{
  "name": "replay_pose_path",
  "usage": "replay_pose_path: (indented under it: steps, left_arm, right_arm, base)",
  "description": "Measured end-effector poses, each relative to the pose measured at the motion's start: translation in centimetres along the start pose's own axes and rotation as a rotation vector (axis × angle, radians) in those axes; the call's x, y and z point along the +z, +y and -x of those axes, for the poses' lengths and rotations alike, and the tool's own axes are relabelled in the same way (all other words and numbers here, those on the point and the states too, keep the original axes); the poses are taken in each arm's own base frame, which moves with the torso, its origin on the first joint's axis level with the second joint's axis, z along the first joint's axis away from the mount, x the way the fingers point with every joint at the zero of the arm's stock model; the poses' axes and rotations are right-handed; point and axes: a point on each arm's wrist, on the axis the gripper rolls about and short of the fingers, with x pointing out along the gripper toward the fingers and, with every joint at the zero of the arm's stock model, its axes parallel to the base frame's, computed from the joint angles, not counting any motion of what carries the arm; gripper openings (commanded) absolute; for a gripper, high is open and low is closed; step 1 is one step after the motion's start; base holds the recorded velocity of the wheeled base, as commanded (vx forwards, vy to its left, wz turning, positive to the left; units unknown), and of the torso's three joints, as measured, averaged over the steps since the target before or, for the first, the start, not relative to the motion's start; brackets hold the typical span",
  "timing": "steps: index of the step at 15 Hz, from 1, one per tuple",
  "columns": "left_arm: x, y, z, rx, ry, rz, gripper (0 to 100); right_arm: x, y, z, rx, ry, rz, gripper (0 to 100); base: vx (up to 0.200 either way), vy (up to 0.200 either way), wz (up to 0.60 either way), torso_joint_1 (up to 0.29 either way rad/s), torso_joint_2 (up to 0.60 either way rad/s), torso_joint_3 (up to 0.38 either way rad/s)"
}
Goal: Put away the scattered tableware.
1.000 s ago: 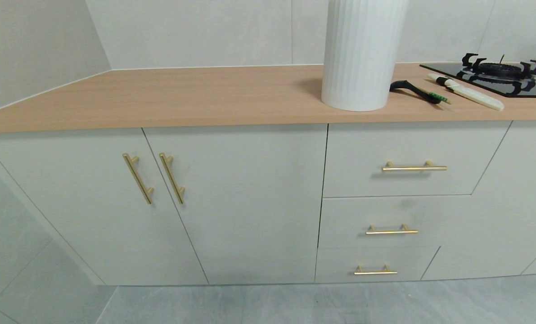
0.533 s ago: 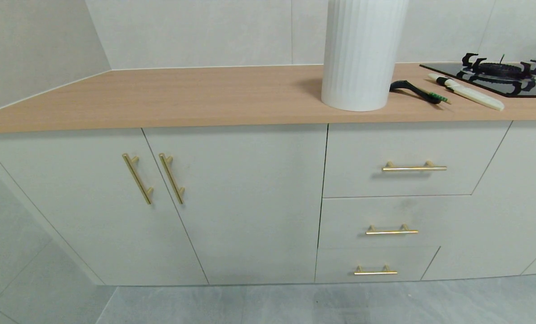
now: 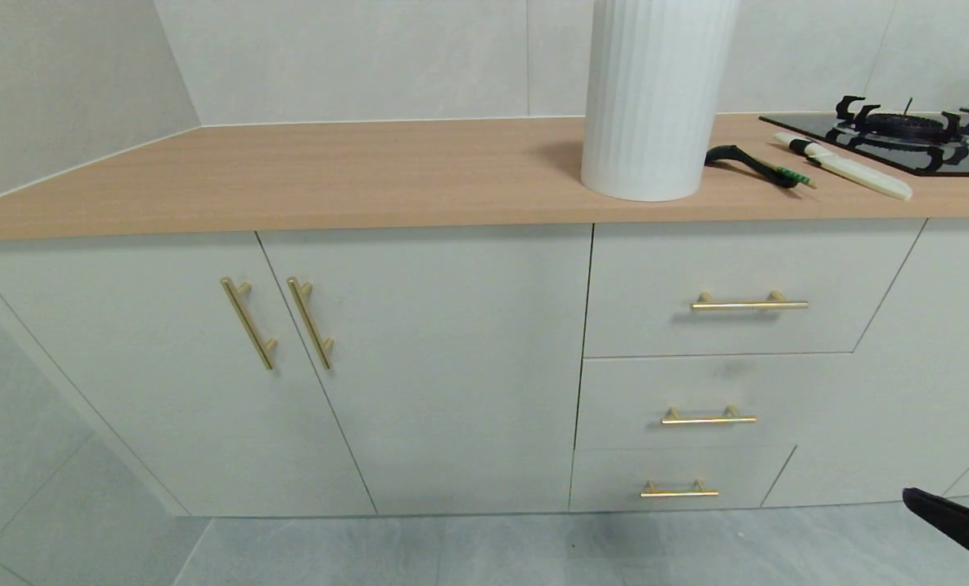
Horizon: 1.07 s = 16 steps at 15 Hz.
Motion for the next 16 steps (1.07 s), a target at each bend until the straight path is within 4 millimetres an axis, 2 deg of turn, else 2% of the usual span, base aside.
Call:
replay_pose_path:
  steps: [4,7,11,16]
  left_arm:
    - [0.0,0.0,0.0,0.001,-0.001,0.0,100]
    - [0.0,0.0,0.0,0.0,-0.001,0.0,100]
    - [0.0,0.0,0.0,0.001,-0.001,0.0,100]
    - [0.0,0.0,0.0,0.001,-0.001,0.0,100]
  right_arm:
    - [2.7,-0.3,-4.4,0.022,0.045,0.007,100]
    - [3.8,-0.6,-7.9,0.029,0.088,0.006,100]
    - [4.1,-1.1,-13.6,0.018,0.083,0.009,100]
    - [2.7,-1.2,-18.0,0.024,0.114,0.007,100]
  base:
    - [0.0,0.0,0.0,0.0,0.0,0.0]
    - [0.0,0.0,0.0,0.0,0.0,0.0]
    - [0.0,0.0,0.0,0.0,0.0,0.0]
    - [0.0,0.0,0.0,0.0,0.0,0.0]
